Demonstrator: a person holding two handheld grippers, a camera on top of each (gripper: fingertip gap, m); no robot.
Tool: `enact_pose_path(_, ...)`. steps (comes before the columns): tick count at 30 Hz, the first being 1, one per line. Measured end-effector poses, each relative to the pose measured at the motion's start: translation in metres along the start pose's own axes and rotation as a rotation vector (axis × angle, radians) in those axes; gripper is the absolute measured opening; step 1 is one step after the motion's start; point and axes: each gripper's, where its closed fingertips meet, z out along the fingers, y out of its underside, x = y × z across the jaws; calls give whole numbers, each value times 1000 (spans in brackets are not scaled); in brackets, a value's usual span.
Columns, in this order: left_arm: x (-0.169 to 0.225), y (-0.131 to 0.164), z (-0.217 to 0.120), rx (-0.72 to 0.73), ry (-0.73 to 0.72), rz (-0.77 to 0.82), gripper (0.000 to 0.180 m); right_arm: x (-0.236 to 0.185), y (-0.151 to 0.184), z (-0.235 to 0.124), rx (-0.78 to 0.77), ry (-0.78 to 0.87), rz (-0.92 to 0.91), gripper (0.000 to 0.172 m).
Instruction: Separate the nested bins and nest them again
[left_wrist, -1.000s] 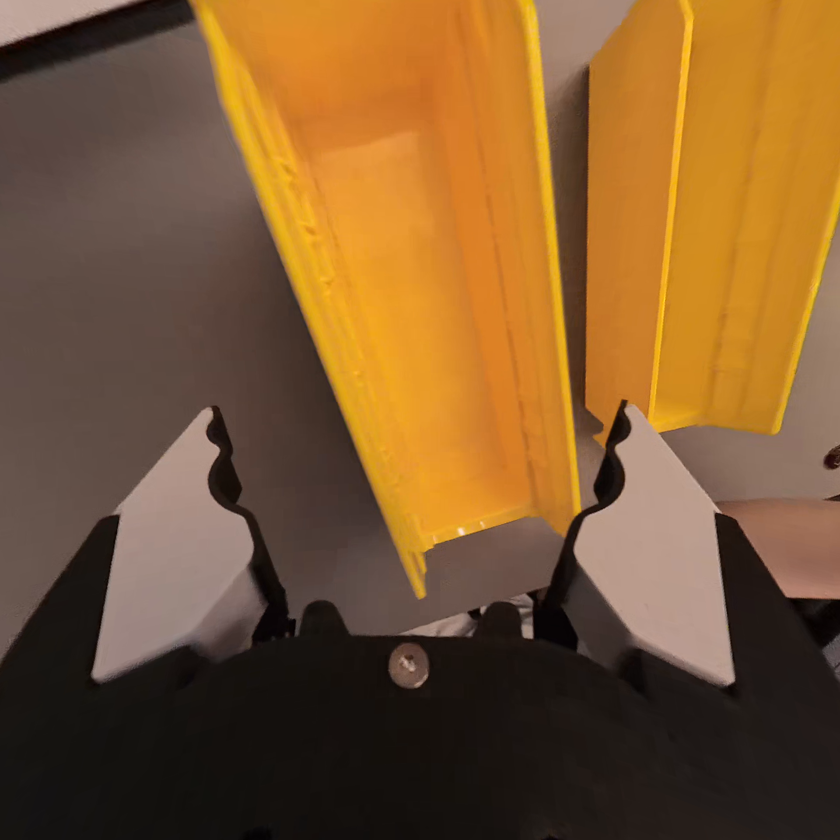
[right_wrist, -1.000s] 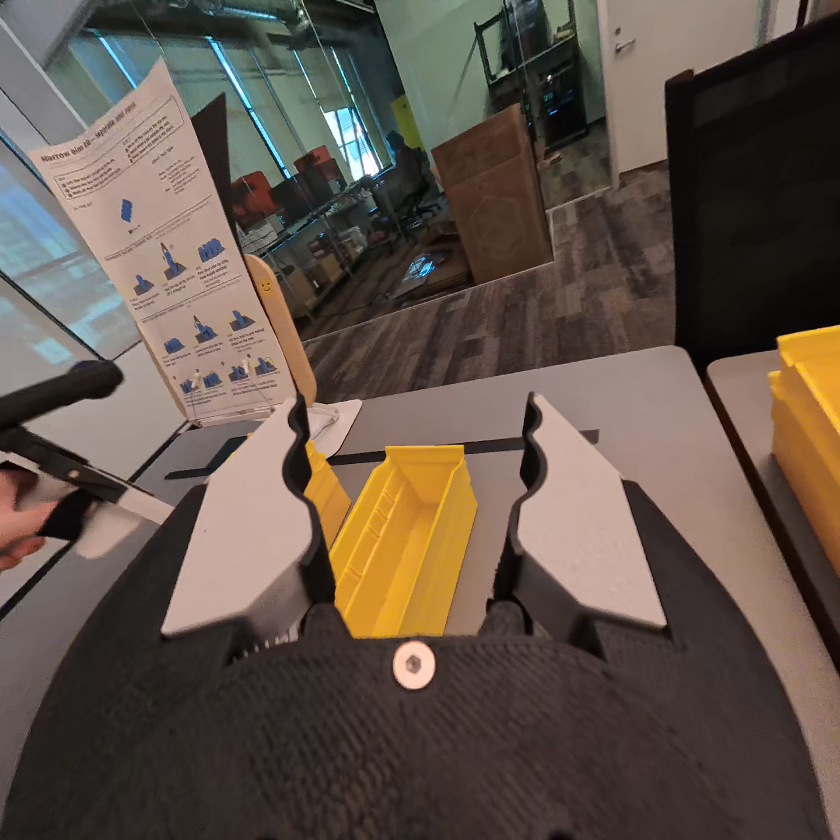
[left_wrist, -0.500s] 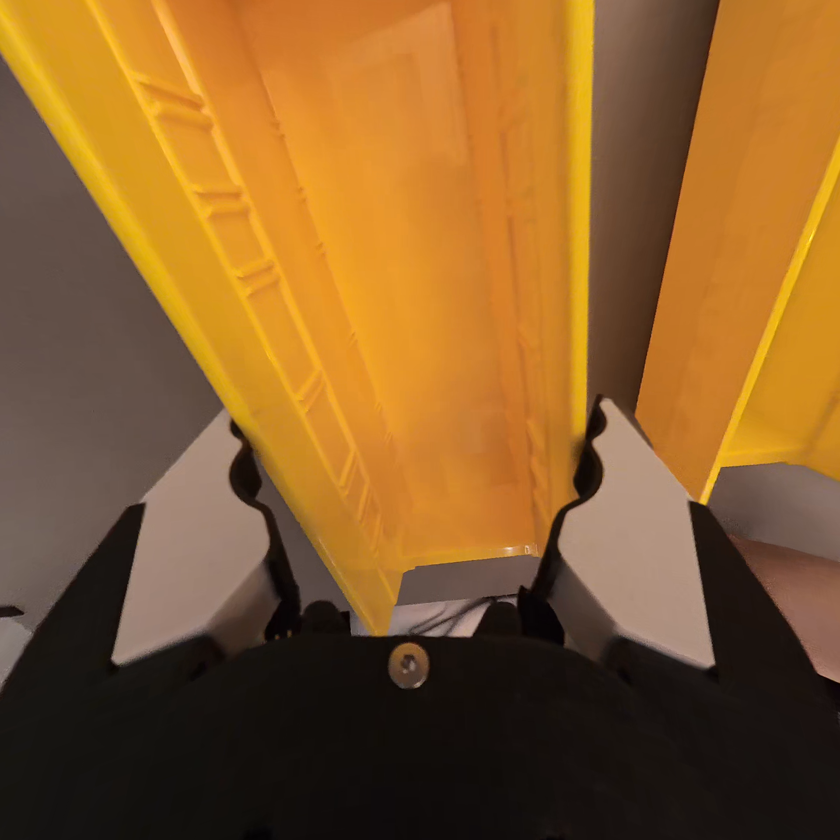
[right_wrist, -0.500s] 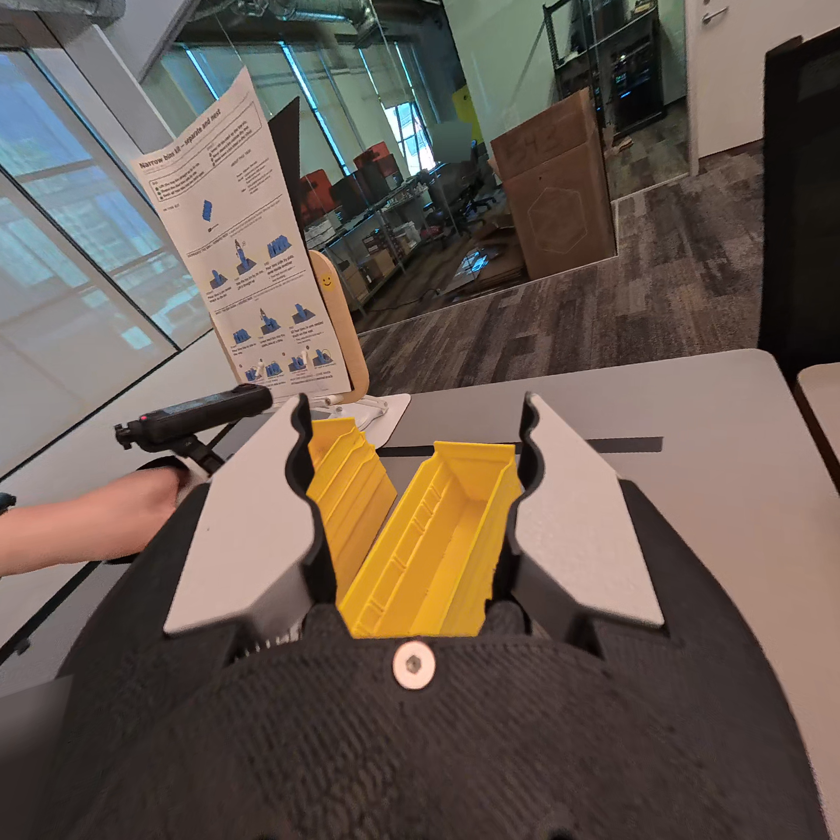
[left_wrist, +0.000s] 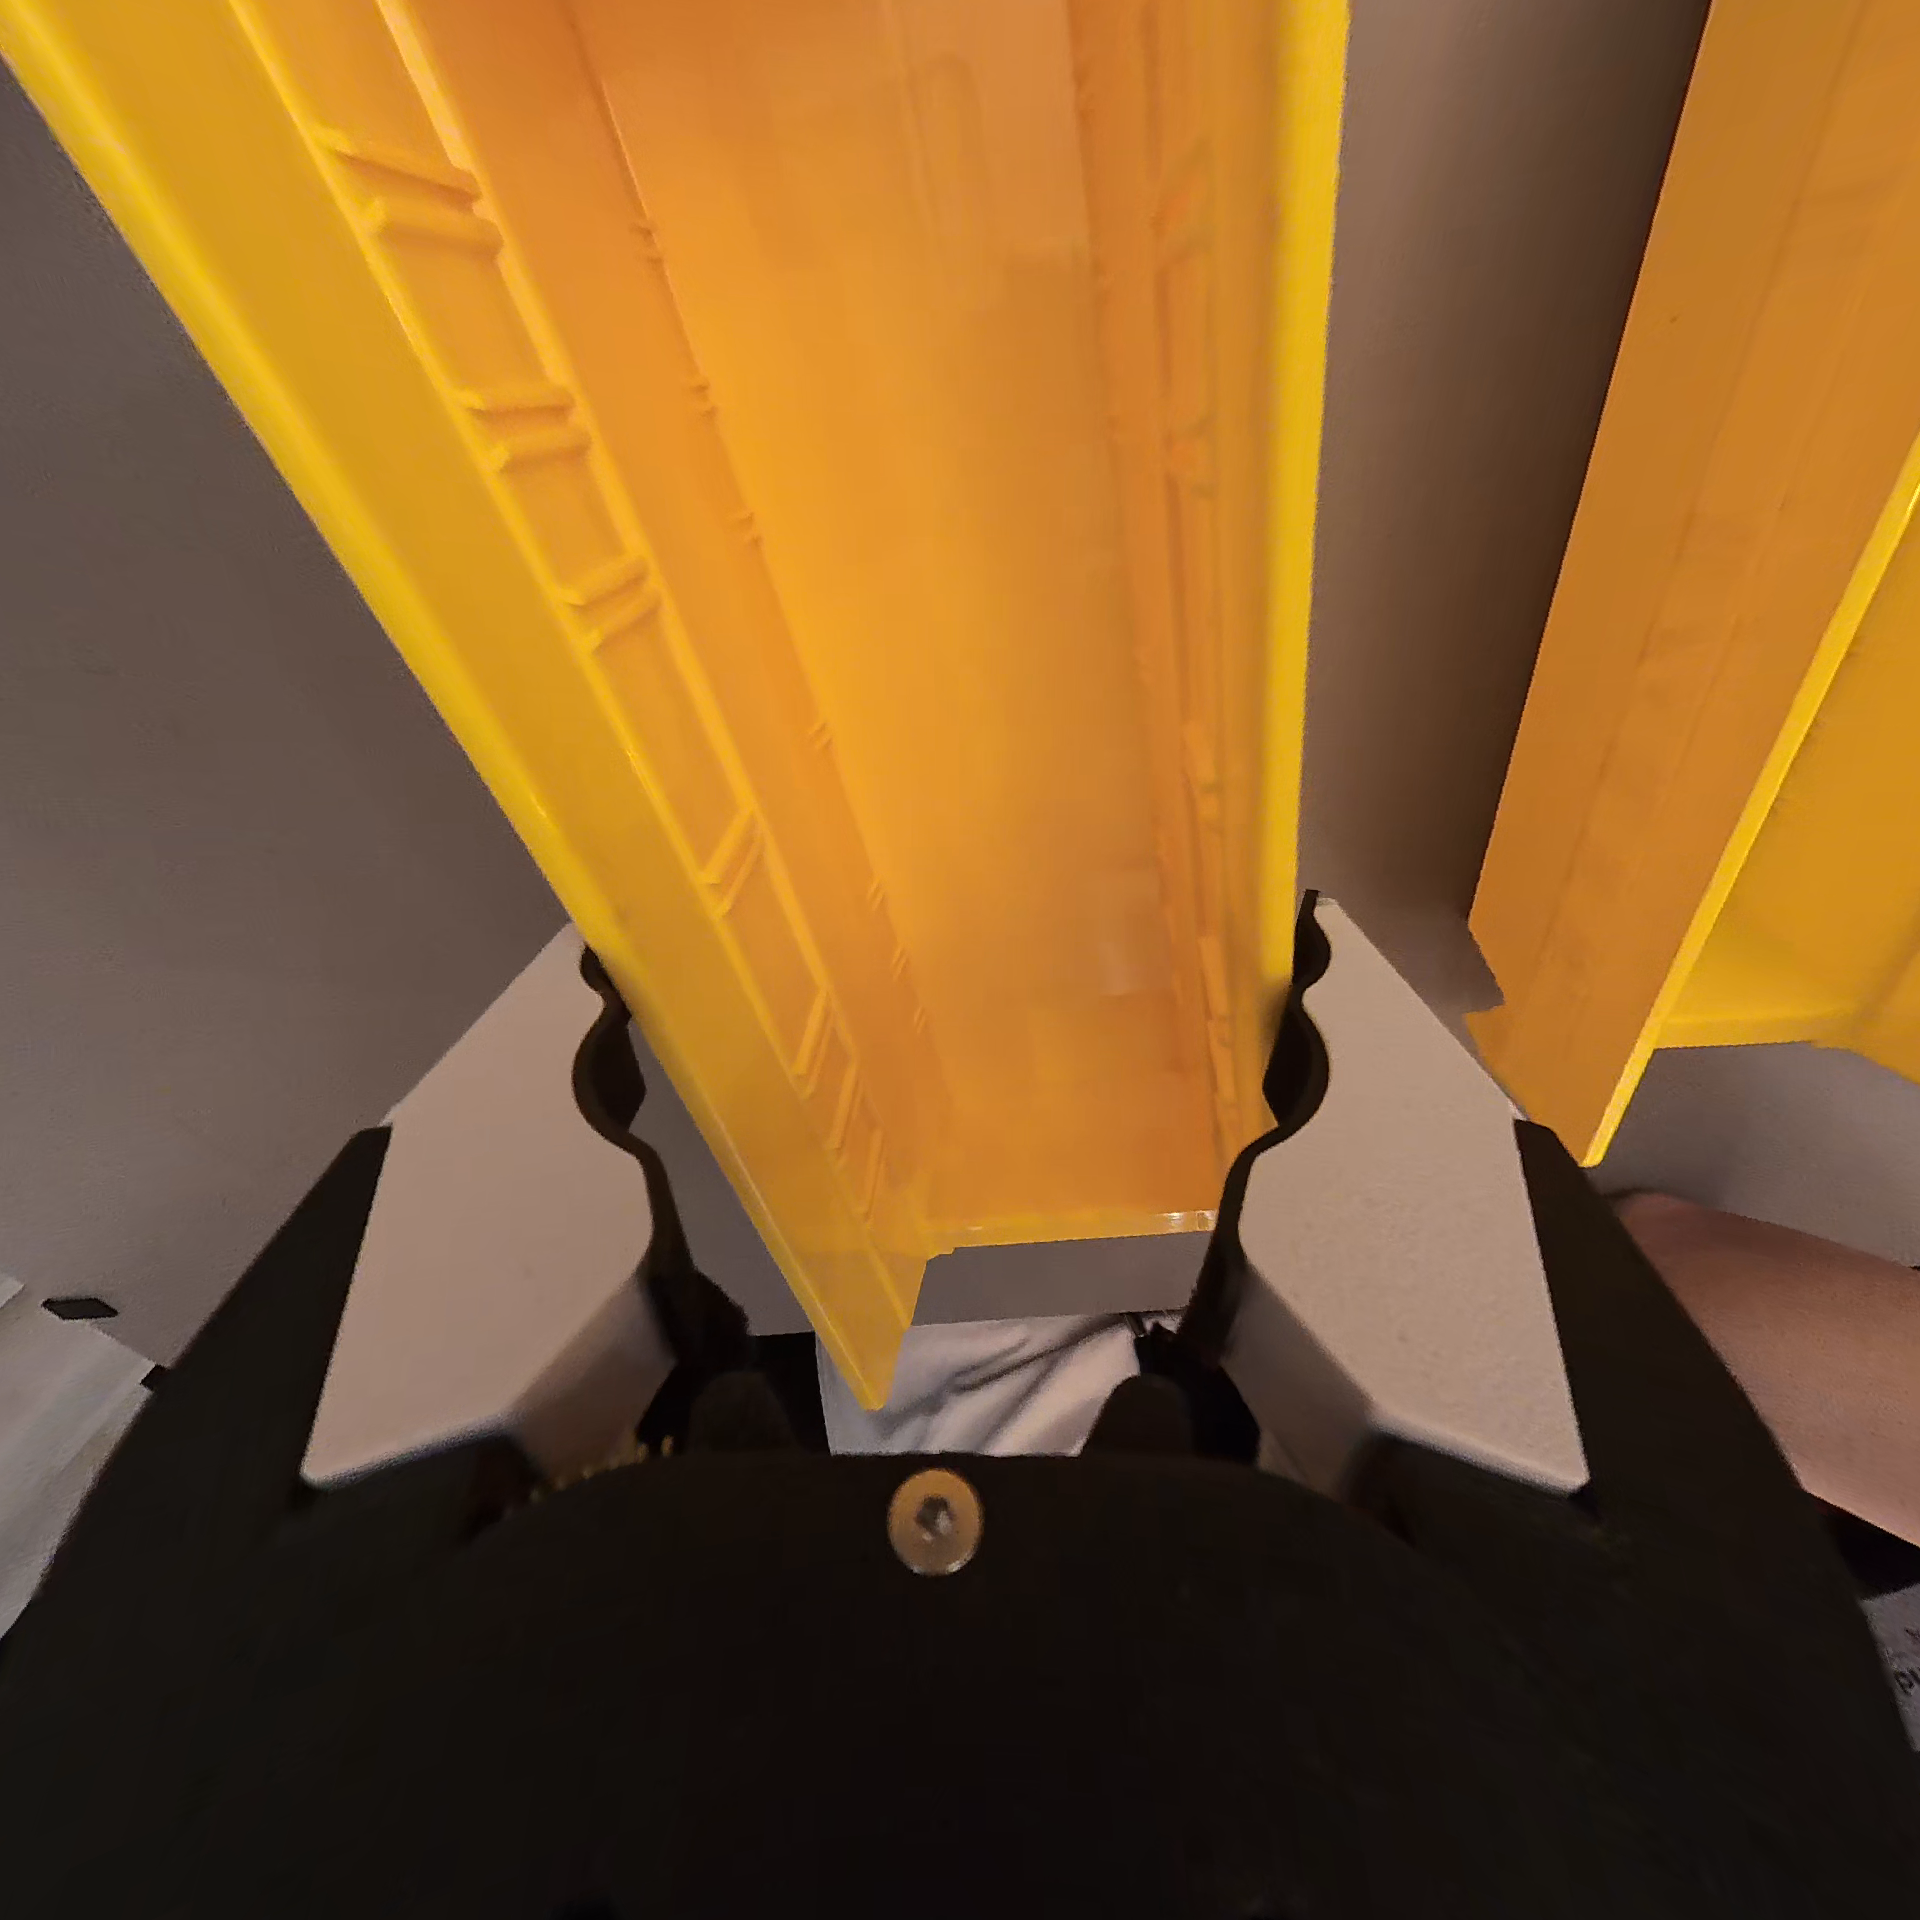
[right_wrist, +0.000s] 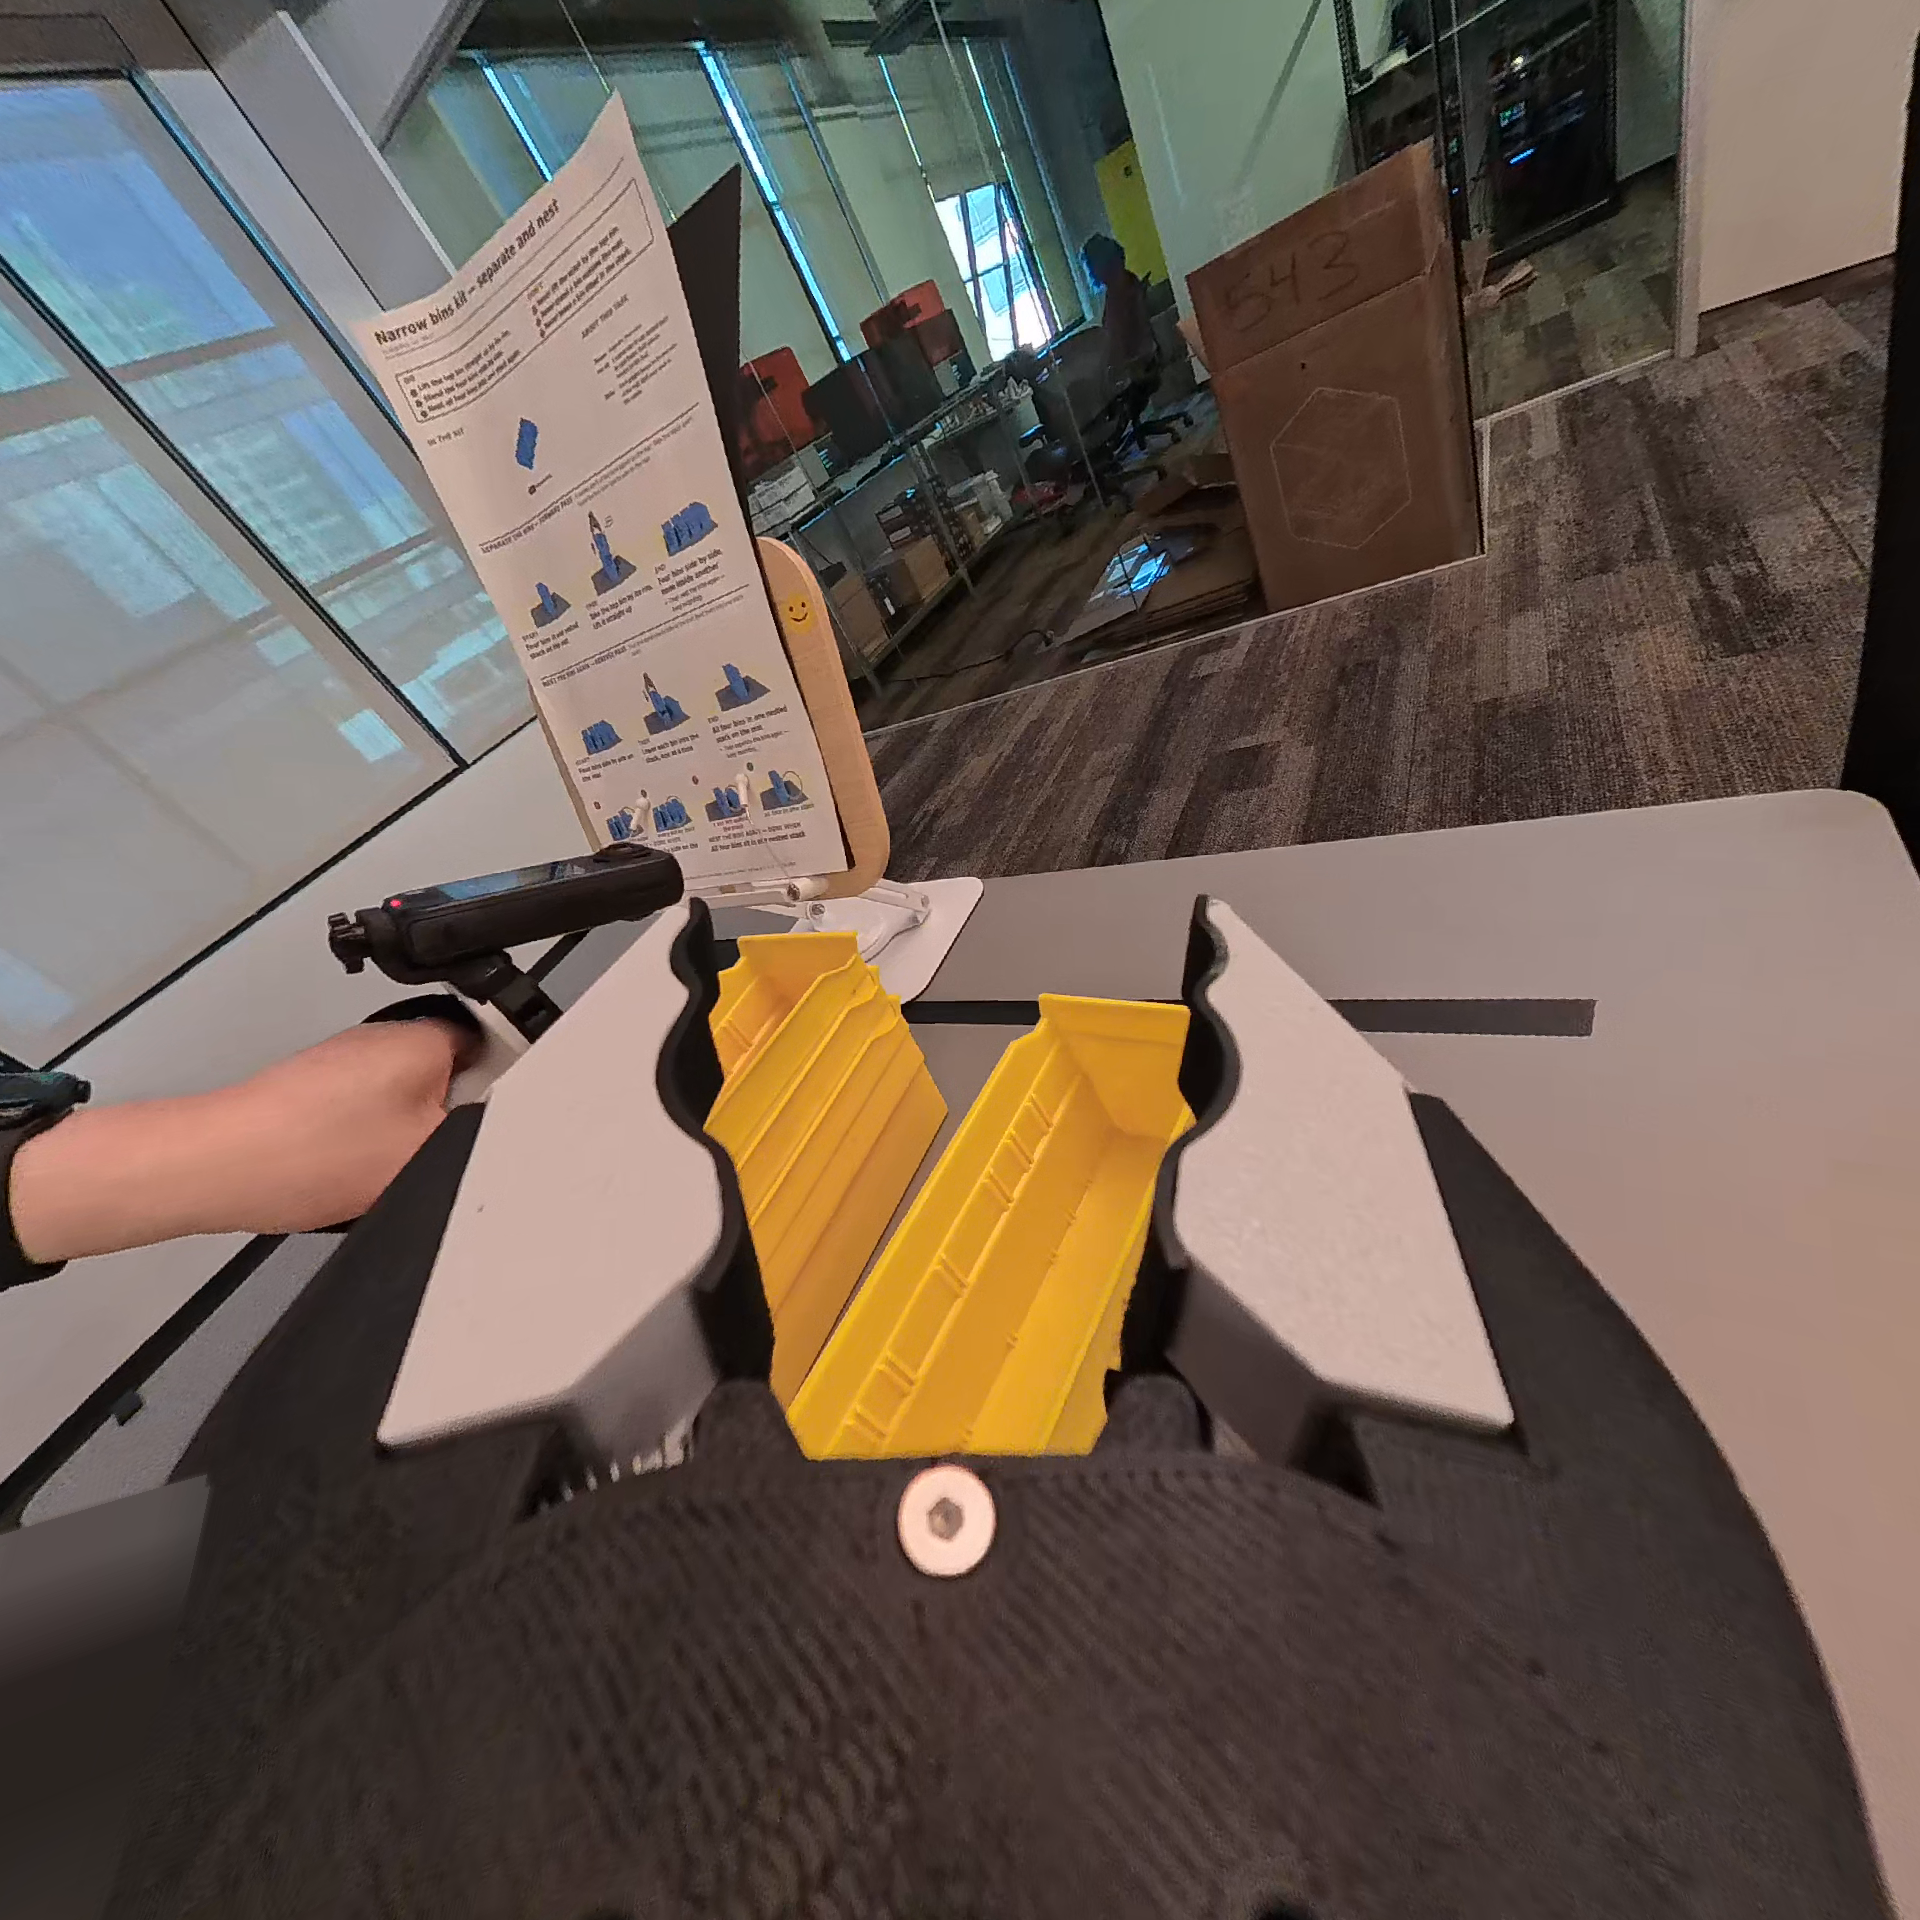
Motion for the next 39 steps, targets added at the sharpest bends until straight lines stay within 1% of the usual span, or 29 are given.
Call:
enact_pose_path(8, 1, 3, -2, -21, 10, 23, 121, 2, 1, 1, -5, 3, 9, 89)
enact_pose_path(17, 3, 4, -6, -36, 16, 28, 118, 4, 9, 9, -50, 25, -5, 89)
enact_pose_path(24, 3, 2, -14, -19, 24, 22, 118, 7, 13, 11, -68, 34, 0, 89)
enact_pose_path(30, 6, -3, -39, 10, 35, 24, 118, 10, 16, 13, -87, 44, 0, 89)
enact_pose_path(35, 2, 12, -68, -29, 40, 77, 116, 17, 18, 14, -92, 63, 13, 89)
enact_pose_path(39, -12, 18, -93, -2, 43, 89, 115, 21, 22, 17, -110, 86, 12, 89)
